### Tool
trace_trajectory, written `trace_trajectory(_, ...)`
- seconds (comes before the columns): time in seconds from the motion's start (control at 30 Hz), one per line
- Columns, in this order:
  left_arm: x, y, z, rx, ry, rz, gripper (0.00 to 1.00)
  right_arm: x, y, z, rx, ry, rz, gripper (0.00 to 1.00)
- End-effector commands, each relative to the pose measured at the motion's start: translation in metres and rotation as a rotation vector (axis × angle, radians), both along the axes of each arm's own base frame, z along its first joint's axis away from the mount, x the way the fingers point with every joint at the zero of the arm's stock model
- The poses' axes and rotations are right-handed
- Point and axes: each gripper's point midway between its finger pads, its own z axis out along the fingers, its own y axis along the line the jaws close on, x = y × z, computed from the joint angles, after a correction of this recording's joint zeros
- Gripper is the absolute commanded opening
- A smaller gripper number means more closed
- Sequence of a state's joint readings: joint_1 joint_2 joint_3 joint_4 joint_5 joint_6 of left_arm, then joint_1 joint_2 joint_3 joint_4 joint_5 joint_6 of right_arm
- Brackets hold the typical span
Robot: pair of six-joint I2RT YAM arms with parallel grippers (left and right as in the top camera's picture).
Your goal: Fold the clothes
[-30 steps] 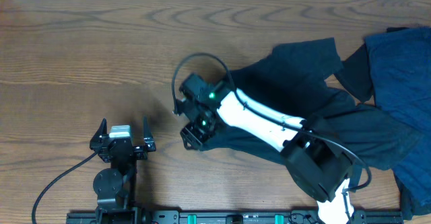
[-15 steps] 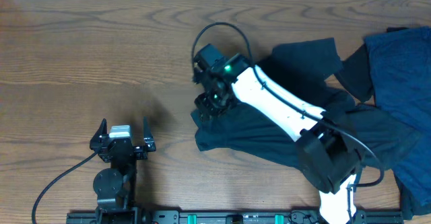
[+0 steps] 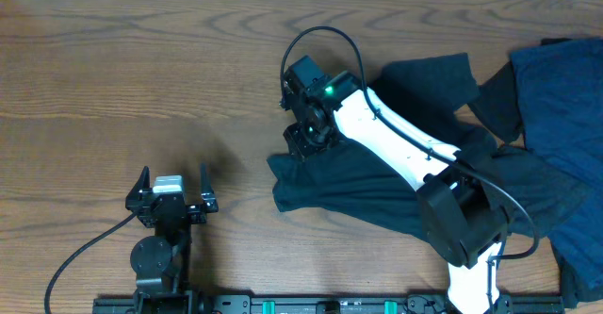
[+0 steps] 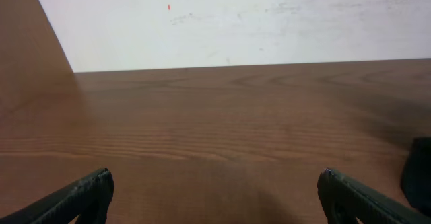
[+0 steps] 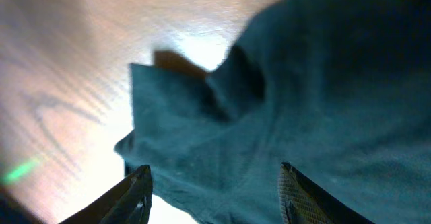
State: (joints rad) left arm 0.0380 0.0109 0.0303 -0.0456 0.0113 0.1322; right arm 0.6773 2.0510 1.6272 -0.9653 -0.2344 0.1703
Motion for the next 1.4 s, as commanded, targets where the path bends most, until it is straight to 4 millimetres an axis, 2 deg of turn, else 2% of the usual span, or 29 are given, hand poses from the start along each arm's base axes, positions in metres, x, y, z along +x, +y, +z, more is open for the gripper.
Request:
trace_trajectory(0.0,-0.001,0.004,-0.018,0.01,0.047,0.023,0.98,-0.01,0.011,0.006,0.037,-0.019,0.12,0.56)
trace_trajectory(0.27,-0.001,0.004,-0.018,0.01,0.047,0.023,0.98,-0.004,0.01,-0.018,-0.115,-0.118,0.151,0.57)
trace_trajectory(0.4,-0.001,0.004,-0.018,0.01,0.047,0.023,0.98,-0.011,0.018,-0.037,-0.138,-0.103,0.181,0.56)
trace_trajectory(0.5,-0.001,0.004,-0.018,0.01,0.047,0.023,0.98,-0.011,0.015,-0.057,-0.201,-0.109,0.193,0.58)
trace_trajectory(0.57,-0.001,0.004,-0.018,0.01,0.047,0.023,0.98,-0.011,0.015,-0.064,-0.216,-0.11,0.195,0.57)
trace_trajectory(0.6,-0.001,0.004,-0.018,0.01,0.047,0.023,0.98,-0.011,0.014,-0.064,-0.217,-0.111,0.194,0.52)
trace_trajectory(0.7,-0.001,0.004,-0.018,0.01,0.047,0.023,0.98,-0.009,0.016,-0.062,-0.212,-0.117,0.193,0.14)
trace_trajectory(0.73,-0.001,0.004,-0.018,0.01,0.047,0.023,0.98,-0.009,0.016,-0.06,-0.207,-0.12,0.193,0.05)
trace_trajectory(0.77,-0.001,0.004,-0.018,0.01,0.047,0.023,0.98,-0.008,0.017,-0.057,-0.201,-0.124,0.191,0.01)
trace_trajectory(1.0,-0.001,0.004,-0.018,0.01,0.047,0.023,0.98,0.005,0.008,-0.025,-0.165,-0.164,0.145,0.01)
trace_trajectory(1.07,-0.001,0.004,-0.018,0.01,0.047,0.023,0.98,0.007,0.006,-0.023,-0.148,-0.156,0.135,0.01)
trace_trajectory(1.17,-0.001,0.004,-0.018,0.01,0.047,0.023,0.98,0.002,0.016,-0.021,-0.061,-0.107,0.166,0.01)
trace_trajectory(1.37,-0.001,0.004,-0.018,0.01,0.047,0.023,0.98,-0.005,0.031,-0.018,0.018,-0.08,0.191,0.33)
